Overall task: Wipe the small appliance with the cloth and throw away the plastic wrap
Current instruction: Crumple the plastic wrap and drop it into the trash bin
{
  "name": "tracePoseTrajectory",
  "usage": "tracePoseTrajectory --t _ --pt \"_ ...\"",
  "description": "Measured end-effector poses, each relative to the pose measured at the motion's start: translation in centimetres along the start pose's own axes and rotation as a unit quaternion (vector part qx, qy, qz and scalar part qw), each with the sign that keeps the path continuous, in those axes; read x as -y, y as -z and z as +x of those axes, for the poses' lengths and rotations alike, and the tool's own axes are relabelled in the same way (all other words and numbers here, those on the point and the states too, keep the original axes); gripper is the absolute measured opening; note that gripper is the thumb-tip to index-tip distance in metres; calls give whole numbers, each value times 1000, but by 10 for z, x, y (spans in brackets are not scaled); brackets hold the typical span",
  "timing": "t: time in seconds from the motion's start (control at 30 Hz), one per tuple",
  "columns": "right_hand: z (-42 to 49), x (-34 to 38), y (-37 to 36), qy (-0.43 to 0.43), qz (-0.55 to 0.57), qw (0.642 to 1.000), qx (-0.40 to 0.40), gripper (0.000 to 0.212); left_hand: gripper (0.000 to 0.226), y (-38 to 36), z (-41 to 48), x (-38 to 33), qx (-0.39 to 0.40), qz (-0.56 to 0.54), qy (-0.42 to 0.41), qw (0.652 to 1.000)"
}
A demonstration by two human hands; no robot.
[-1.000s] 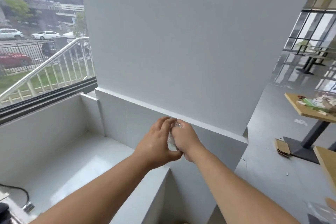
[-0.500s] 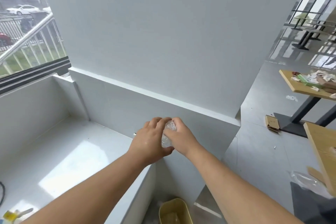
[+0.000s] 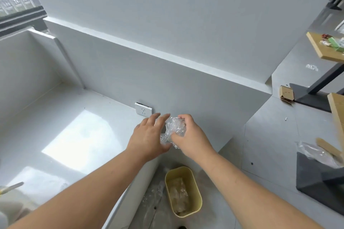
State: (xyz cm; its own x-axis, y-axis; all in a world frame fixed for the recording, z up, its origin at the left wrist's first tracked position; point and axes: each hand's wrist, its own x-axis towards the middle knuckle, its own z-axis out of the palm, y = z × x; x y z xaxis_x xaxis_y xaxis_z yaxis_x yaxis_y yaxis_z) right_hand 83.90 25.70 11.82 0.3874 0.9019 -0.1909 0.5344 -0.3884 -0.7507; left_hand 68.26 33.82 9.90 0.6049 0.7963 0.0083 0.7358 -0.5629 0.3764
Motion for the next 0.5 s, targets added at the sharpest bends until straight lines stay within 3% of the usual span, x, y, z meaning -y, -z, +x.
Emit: tracePoseTrajectory --t 0.27,0.5 --pt "15 -54 -32 20 -92 995 -29 55 100 -52 -7 36 36 36 24 998" --pt "27 -100 -61 0 -133 991 -1 61 95 -91 -7 69 79 46 49 995"
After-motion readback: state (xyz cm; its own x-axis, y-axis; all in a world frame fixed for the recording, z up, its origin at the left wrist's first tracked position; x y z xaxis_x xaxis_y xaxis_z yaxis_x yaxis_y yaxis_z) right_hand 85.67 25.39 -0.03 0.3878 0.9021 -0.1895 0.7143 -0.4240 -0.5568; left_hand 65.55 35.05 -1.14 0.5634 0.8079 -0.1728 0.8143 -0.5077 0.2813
